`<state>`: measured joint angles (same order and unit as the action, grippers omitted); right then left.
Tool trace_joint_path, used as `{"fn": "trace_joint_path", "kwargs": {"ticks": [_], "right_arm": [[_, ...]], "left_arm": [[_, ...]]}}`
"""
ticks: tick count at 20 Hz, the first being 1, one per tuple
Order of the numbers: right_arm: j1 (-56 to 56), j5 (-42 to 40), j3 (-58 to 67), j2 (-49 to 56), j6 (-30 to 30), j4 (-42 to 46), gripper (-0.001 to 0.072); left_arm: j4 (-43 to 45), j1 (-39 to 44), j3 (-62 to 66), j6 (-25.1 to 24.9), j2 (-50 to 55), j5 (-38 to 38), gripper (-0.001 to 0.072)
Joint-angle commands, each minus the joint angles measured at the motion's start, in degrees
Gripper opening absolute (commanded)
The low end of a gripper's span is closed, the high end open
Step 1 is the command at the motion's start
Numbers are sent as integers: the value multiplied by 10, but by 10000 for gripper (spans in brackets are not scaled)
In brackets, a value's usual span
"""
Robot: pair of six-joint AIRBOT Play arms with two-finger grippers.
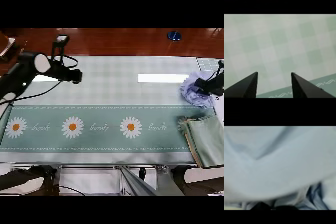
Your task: Fold the shirts.
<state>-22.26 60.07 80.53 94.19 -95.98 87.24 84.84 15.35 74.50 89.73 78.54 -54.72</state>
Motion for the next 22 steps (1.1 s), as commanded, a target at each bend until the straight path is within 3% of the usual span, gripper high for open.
{"fn": "trace_joint_path", "kwargs": {"ticks": [1,3,5,10,16,19,22], "right_arm": [[10,-16,47,-71,85,-118,24],[31,-36,77,-136,114,-161,24],[61,-39,110,-197,133,-164,24],[134,-24,214,-283,140,-164,24],[243,36,368,-296,151,-167,24],[305,92,352,-298,151,-189,24],[393,138,252,-297,151,-199,24]], "left_arm": [[-13,-35,-23,-9,-72,-102,508],[-75,-36,-106,-9,-151,-87,508],[-125,-22,-214,-2,-239,-25,508],[-128,-30,-372,62,-389,56,508],[-129,-72,-387,74,-410,64,508],[-129,-71,-387,75,-410,68,508],[-129,-71,-387,75,-410,69,507]]}}
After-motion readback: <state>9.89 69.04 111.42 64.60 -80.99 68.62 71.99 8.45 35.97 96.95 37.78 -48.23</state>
